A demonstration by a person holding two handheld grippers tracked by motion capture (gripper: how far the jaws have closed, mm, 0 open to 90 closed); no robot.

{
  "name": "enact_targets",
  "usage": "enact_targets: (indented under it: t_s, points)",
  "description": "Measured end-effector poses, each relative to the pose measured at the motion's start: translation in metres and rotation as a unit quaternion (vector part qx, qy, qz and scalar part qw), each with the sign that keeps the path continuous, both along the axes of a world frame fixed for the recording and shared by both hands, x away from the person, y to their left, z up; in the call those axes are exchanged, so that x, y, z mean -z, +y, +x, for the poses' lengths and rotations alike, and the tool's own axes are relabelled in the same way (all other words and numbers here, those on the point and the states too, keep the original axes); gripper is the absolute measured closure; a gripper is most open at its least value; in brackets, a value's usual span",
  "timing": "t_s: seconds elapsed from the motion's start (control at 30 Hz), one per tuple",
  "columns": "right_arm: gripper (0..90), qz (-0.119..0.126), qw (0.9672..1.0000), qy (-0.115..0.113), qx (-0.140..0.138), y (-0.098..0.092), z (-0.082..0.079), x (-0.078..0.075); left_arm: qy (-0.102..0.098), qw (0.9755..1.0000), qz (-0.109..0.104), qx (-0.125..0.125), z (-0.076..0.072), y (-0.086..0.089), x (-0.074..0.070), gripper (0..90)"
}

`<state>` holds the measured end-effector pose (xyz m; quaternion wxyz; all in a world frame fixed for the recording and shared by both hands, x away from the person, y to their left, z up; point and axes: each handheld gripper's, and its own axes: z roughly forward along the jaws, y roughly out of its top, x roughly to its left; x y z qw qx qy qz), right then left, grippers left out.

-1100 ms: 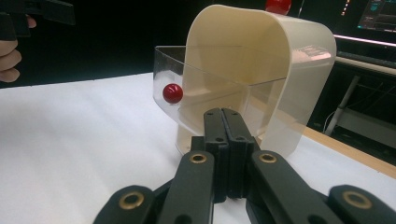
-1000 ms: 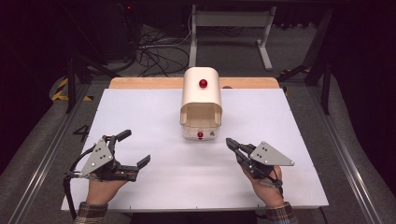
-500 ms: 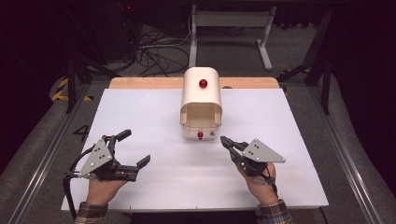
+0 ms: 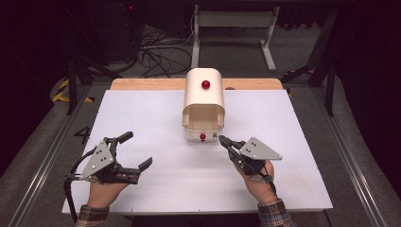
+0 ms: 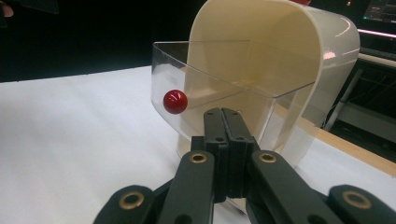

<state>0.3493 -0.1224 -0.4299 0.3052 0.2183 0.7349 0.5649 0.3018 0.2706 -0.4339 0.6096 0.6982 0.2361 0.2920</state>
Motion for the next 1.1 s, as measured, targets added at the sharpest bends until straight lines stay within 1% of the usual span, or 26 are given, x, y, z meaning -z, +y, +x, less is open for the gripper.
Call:
enact_targets:
  t_s: [0.27,0.47,0.57,1.1]
  points:
    - [90.0,-0.002,1.0000,0.001,0.005,0.003,0.003,0.001,0.002,1.0000,-0.001,0.002,0.000,0.001,0.000,1.5]
    - [90.0,-0.003,1.0000,0.003,0.008,0.004,0.005,0.001,0.001,1.0000,-0.003,-0.002,0.000,0.001,0.001,1.3]
    - [90.0,-0.008,0.9999,0.003,0.011,0.005,0.007,0.002,0.001,1.0000,-0.002,-0.003,0.001,0.002,0.001,1.2]
    - [90.0,-0.011,0.9996,0.006,0.024,0.008,0.014,0.004,0.001,1.0000,-0.004,-0.004,0.001,0.003,0.001,1.1]
